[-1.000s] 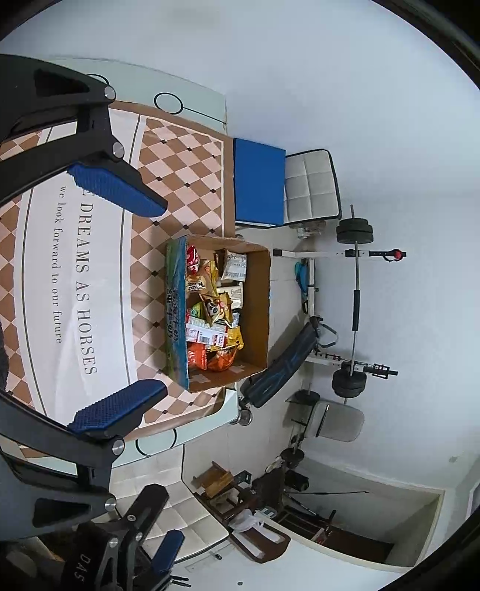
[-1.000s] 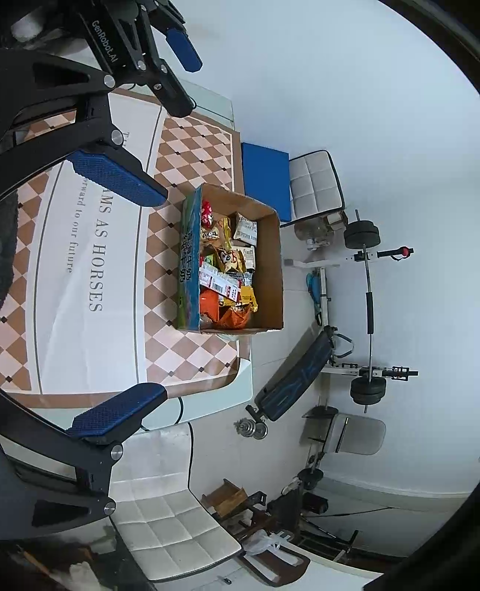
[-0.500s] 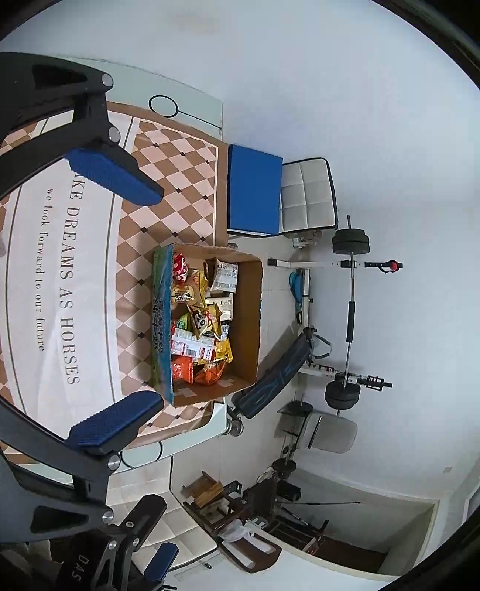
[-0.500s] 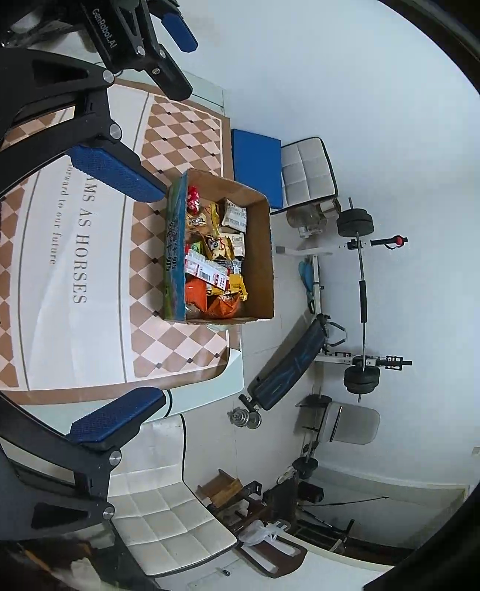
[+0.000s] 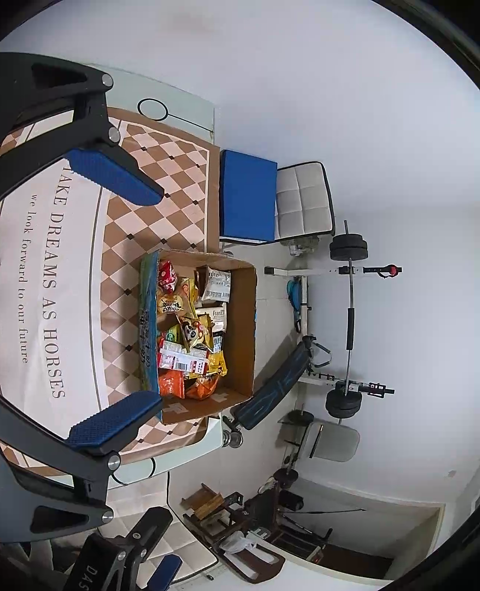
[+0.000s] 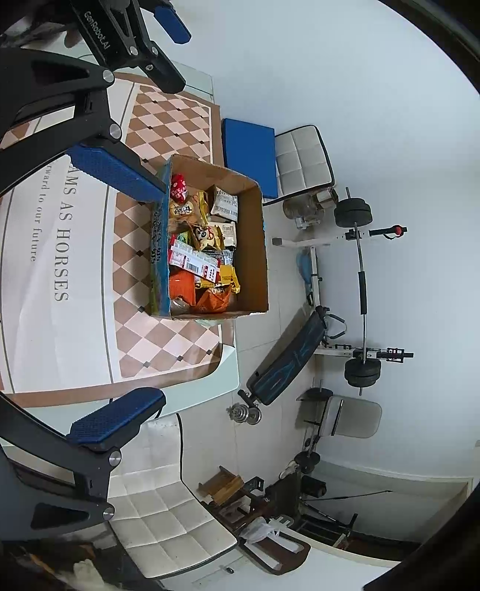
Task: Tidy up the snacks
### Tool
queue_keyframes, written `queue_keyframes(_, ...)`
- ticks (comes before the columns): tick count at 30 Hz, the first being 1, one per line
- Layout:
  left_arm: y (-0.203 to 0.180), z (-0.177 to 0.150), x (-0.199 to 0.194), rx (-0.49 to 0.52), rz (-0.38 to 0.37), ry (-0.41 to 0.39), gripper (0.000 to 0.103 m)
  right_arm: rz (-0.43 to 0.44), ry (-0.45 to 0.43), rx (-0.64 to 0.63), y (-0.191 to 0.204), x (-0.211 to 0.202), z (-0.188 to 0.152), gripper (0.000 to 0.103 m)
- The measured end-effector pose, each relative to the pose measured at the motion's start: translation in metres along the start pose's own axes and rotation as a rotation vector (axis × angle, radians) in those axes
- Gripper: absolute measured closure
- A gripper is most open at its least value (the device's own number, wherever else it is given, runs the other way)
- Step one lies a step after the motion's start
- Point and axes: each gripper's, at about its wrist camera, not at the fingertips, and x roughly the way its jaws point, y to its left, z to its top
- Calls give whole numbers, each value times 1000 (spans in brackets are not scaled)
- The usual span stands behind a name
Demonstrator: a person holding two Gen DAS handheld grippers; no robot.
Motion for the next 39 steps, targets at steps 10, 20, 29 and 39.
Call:
queue_keyframes(10, -1, 5, 0, 8, -14, -10, 0, -8, -12, -6, -1, 1, 3, 0)
queue_keyframes(20, -5, 6, -2, 19, -23, -15, 0, -5, -20, -14, 1, 2, 6, 0)
queue_keyframes(29, -6, 5, -2, 19, -31, -17, 0, -4, -23, -17, 2, -1, 10, 0)
queue_keyframes(39, -6, 5, -3, 20, -33, -17, 0, -1, -21, -14, 4, -2, 9, 0)
